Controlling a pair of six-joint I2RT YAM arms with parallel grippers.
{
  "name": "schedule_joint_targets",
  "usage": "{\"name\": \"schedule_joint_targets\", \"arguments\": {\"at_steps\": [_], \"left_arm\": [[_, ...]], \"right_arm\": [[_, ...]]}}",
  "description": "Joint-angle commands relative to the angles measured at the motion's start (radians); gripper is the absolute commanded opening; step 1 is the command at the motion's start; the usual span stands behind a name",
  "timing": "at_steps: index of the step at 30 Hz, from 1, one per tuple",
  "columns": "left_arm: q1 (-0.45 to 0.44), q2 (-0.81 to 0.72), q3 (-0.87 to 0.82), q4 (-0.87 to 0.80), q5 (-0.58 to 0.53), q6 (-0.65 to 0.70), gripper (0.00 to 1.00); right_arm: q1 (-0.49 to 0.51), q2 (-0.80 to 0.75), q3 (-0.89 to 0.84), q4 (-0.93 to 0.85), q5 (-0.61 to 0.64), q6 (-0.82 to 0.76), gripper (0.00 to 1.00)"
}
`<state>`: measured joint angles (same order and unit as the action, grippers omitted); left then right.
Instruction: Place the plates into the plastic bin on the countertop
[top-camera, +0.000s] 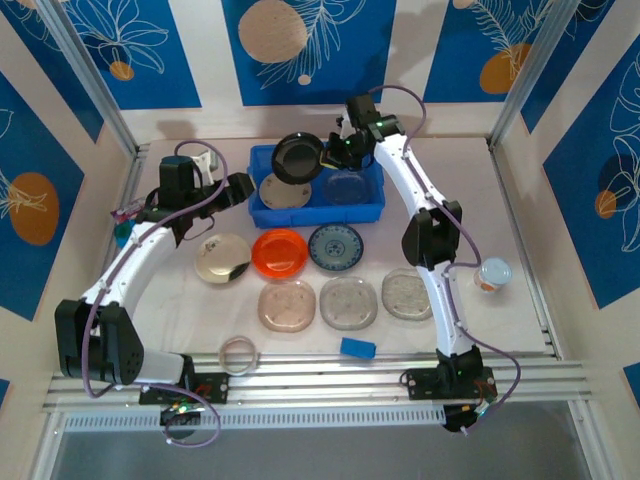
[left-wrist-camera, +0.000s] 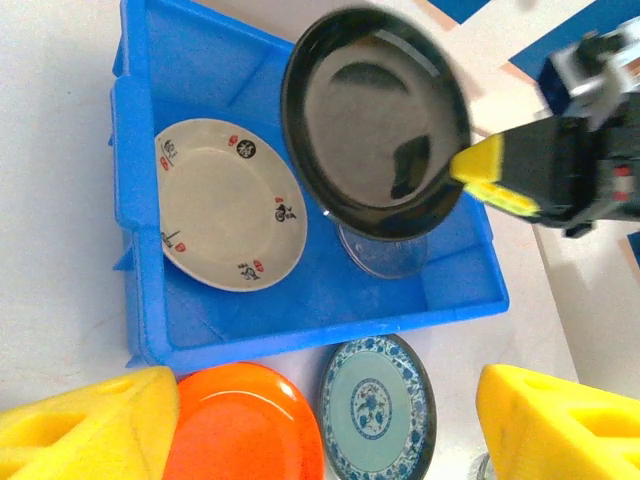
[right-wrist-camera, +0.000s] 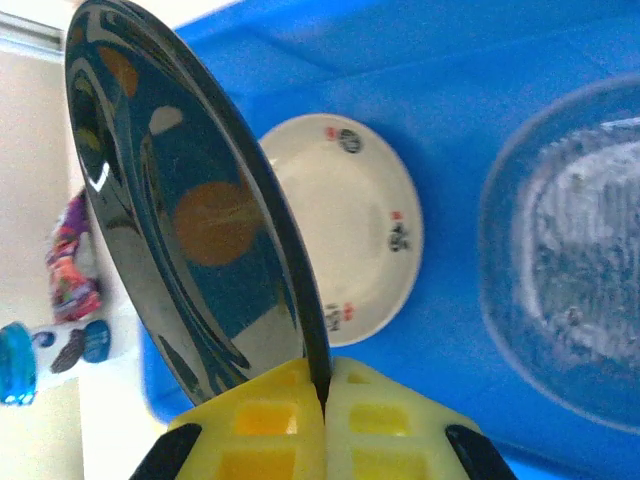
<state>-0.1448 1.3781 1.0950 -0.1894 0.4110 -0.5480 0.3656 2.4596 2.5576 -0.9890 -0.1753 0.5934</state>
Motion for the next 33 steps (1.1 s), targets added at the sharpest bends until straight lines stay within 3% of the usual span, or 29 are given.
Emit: {"name": "schedule_joint_targets", "arguments": {"at_steps": [1,12,31,33], "left_arm": [[-0.006,0.017,-0.014,0.045,0.009,-0.006,0.78],[-0.006,0.047,-0.052,0.074,-0.018,-0.005,0.78],[-0.006,0.05,-0.095,0.1,-0.038,-0.022,0.78],[-0.007,0.051,-0.098,0.101,-0.039,-0.021,0.78]], "right_arm": [[0.015,0.034,0.023,0.019,-0.051,0.027,0.0],[0.027,0.161,0.039,0.079,-0.072,0.083,0.0],[0.05,0.233,0.059,0.088,-0.091,0.089,0.0],[0.052,0.234,0.061,0.087,-0.087,0.086,0.04]]}}
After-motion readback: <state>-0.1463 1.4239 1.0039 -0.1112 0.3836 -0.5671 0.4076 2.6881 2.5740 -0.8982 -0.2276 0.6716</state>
